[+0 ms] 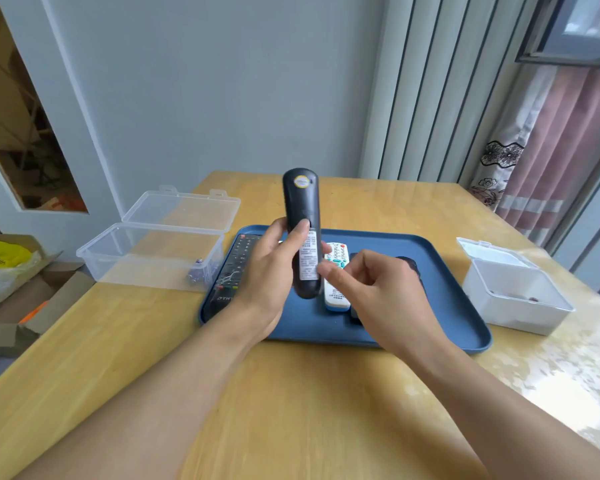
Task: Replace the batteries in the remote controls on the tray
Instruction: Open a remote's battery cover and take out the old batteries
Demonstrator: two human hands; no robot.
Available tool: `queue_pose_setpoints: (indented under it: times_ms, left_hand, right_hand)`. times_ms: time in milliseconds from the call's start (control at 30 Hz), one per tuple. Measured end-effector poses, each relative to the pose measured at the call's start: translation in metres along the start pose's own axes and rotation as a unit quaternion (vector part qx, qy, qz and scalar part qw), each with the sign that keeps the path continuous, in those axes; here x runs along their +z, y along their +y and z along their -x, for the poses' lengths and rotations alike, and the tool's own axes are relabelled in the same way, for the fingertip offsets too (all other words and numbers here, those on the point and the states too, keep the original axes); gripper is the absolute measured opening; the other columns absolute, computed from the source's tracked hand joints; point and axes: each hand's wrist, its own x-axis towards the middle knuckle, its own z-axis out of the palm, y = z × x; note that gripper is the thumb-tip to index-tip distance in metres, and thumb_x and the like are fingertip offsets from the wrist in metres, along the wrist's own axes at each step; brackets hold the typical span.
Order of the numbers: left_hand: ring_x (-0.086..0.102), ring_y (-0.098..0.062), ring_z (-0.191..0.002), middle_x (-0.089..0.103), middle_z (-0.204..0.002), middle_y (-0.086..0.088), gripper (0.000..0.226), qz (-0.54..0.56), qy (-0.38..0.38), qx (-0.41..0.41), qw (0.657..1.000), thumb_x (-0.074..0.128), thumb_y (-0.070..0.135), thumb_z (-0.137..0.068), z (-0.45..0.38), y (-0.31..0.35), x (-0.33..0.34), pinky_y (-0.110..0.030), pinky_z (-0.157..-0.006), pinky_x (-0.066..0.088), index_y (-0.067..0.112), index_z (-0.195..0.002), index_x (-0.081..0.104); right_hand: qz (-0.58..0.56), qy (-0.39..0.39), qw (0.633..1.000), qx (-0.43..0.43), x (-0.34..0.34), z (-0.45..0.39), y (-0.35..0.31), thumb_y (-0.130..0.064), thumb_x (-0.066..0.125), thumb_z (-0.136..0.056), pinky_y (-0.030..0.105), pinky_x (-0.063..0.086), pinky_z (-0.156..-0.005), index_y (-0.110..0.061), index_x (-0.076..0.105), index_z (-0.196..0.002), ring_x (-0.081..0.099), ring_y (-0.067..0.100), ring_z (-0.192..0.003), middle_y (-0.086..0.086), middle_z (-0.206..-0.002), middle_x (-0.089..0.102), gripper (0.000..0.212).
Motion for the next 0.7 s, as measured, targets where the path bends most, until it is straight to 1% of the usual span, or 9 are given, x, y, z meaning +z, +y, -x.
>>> queue_pose_setpoints:
  times_ms: [67,167,233,300,400,467,533,600,700]
  left_hand:
    - [0.06,-0.02,-0.065,0.063,-0.074,-0.006,0.029,0.001,0.017,-0.01,1.0,0.049,0.033,-0.106,0.001,-0.002,0.002,-0.04,-0.076,0.05,0.006,-0.11,0.06]
    - [0.055,-0.018,-0.063,0.057,-0.074,-0.007,0.045,0.056,0.007,-0.057,0.997,0.043,0.043,-0.106,0.003,-0.003,0.006,-0.037,-0.071,0.057,0.003,-0.116,0.062]
    - [0.056,-0.024,-0.072,0.059,-0.078,-0.01,0.056,0.06,-0.006,-0.077,0.995,0.04,0.047,-0.106,0.005,-0.006,0.007,-0.039,-0.075,0.059,-0.002,-0.119,0.063]
    - [0.054,-0.028,-0.078,0.06,-0.081,-0.012,0.056,0.053,-0.015,-0.074,0.996,0.038,0.046,-0.107,0.006,-0.009,0.008,-0.038,-0.073,0.059,-0.002,-0.124,0.063]
    - [0.054,-0.024,-0.066,0.059,-0.073,-0.01,0.051,0.053,-0.016,-0.063,0.996,0.037,0.043,-0.108,0.009,-0.008,0.011,-0.033,-0.063,0.056,0.001,-0.115,0.065]
    - [0.054,-0.023,-0.062,0.059,-0.073,-0.008,0.048,0.051,-0.015,-0.06,0.997,0.038,0.041,-0.108,0.01,-0.008,0.012,-0.032,-0.061,0.056,0.002,-0.117,0.066]
    - [0.055,-0.022,-0.062,0.06,-0.075,-0.009,0.048,0.047,-0.019,-0.064,0.997,0.038,0.04,-0.109,0.011,-0.009,0.012,-0.032,-0.061,0.057,0.002,-0.121,0.065]
    - [0.056,-0.022,-0.062,0.061,-0.079,-0.012,0.048,0.023,-0.024,-0.063,0.997,0.037,0.04,-0.109,0.012,-0.009,0.013,-0.034,-0.065,0.058,0.004,-0.122,0.065]
    - [0.062,-0.024,-0.066,0.064,-0.086,-0.015,0.045,-0.02,-0.021,-0.042,0.999,0.038,0.04,-0.109,0.011,-0.014,0.013,-0.042,-0.078,0.058,0.008,-0.119,0.068]
  right_hand:
    - [0.036,0.059,0.995,-0.073,0.003,0.0,0.007,-0.054,0.073,-0.083,0.035,0.042,-0.052,-0.026,0.058,-0.069,0.042,0.01,-0.047,-0.005,-0.05,0.05,0.035]
    - [0.042,0.101,0.979,-0.17,0.006,0.0,0.01,-0.04,0.07,-0.088,0.027,0.039,-0.055,-0.037,0.069,-0.087,0.048,0.01,-0.055,-0.014,-0.059,0.048,0.004]
    - [0.088,0.112,0.968,-0.207,0.007,-0.001,0.012,-0.039,0.064,-0.091,0.023,0.039,-0.057,-0.04,0.071,-0.105,0.05,0.007,-0.061,-0.018,-0.067,0.046,0.015]
    - [0.122,0.121,0.959,-0.225,0.007,-0.002,0.014,-0.036,0.064,-0.094,0.023,0.04,-0.057,-0.039,0.07,-0.114,0.049,-0.001,-0.063,-0.019,-0.072,0.042,0.021]
    - [0.152,0.135,0.951,-0.234,0.007,-0.004,0.016,-0.032,0.068,-0.093,0.02,0.036,-0.056,-0.038,0.07,-0.116,0.048,-0.012,-0.066,-0.018,-0.075,0.04,0.024]
    - [0.151,0.131,0.954,-0.223,0.006,-0.005,0.017,-0.033,0.069,-0.093,0.02,0.037,-0.057,-0.04,0.068,-0.12,0.048,-0.012,-0.066,-0.019,-0.076,0.041,0.029]
    - [0.153,0.12,0.957,-0.216,0.004,-0.006,0.017,-0.035,0.069,-0.093,0.024,0.04,-0.057,-0.041,0.067,-0.122,0.048,-0.007,-0.062,-0.019,-0.076,0.041,0.03]
    - [0.154,0.111,0.96,-0.205,0.003,-0.006,0.017,-0.037,0.068,-0.092,0.025,0.041,-0.059,-0.042,0.068,-0.119,0.047,-0.003,-0.06,-0.02,-0.077,0.043,0.027]
    - [0.133,0.096,0.968,-0.188,0.001,-0.007,0.015,-0.042,0.068,-0.091,0.026,0.042,-0.061,-0.042,0.067,-0.111,0.05,0.001,-0.062,-0.021,-0.08,0.048,0.02]
